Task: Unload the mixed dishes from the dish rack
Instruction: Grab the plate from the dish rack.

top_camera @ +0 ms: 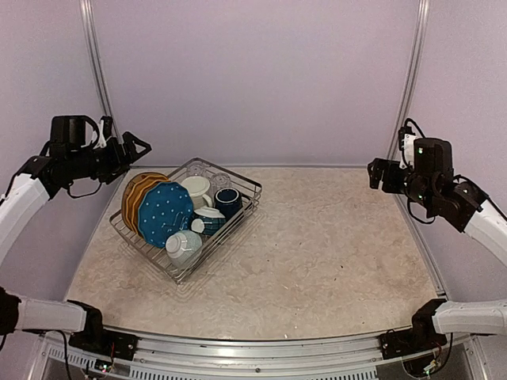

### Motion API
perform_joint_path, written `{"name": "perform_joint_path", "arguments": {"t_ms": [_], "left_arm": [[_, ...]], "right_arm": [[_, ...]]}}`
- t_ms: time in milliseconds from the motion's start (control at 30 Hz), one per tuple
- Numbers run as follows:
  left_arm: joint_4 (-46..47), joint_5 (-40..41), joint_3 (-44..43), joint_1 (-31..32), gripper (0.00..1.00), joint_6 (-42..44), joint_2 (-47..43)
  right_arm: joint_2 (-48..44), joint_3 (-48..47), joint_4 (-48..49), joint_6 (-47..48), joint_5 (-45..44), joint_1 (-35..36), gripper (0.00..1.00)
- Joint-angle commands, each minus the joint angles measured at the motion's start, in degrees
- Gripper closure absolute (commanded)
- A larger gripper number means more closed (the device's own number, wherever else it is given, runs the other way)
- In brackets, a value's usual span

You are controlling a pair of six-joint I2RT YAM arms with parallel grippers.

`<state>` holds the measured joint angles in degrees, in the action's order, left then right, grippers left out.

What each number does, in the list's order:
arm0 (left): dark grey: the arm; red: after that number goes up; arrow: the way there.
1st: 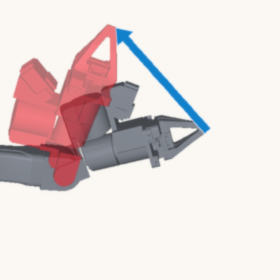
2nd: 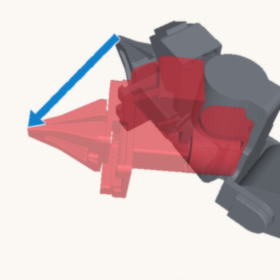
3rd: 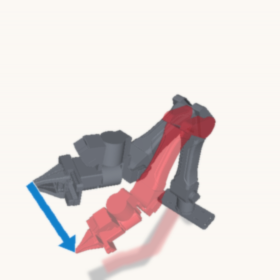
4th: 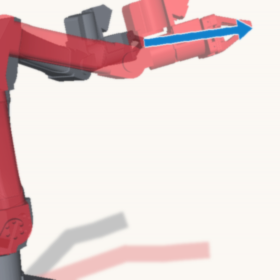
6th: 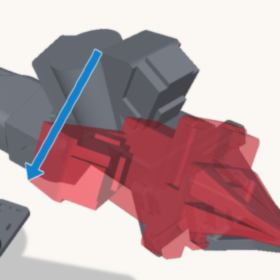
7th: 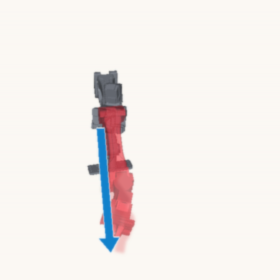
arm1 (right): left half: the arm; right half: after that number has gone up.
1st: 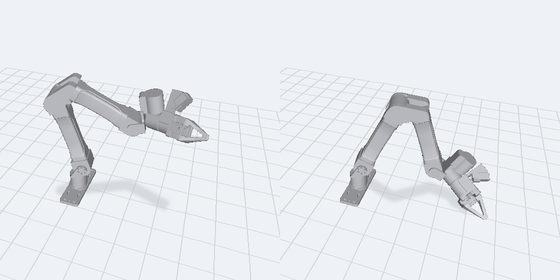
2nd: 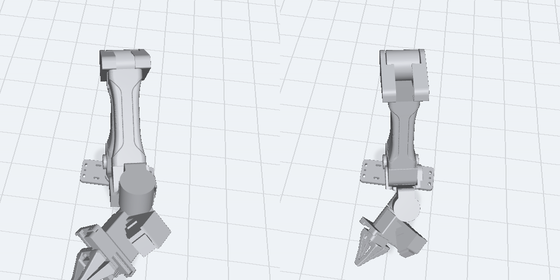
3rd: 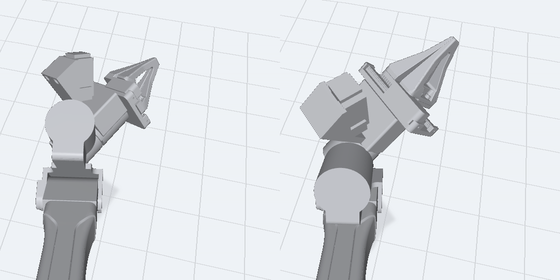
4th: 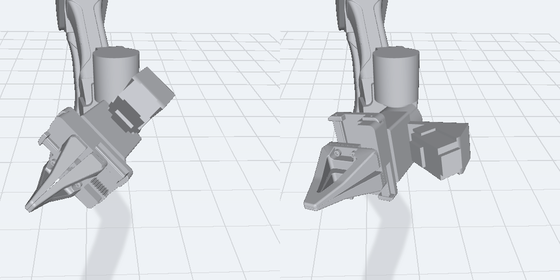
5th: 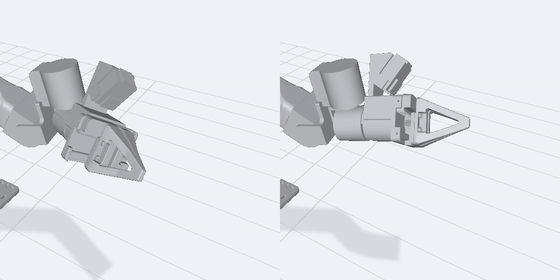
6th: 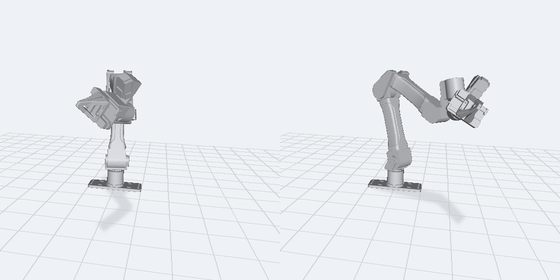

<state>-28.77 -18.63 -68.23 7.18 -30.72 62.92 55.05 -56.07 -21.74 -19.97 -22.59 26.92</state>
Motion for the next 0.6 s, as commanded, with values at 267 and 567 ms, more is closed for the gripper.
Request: {"name": "perform_joint_path", "arguments": {"t_ms": [267,567], "left_arm": [[-7.89,3.21,-5.89,14.22,0.01,3.66,10.99],[-14.41,13.02,-10.97,18.5,0.04,7.1,17.7]], "right_arm": [[3.54,1.84,-0.93,0.76,8.26,0.86,0.0],[5.81,2.55,-0.94,1.39,10.24,0.94,0.0]]}}
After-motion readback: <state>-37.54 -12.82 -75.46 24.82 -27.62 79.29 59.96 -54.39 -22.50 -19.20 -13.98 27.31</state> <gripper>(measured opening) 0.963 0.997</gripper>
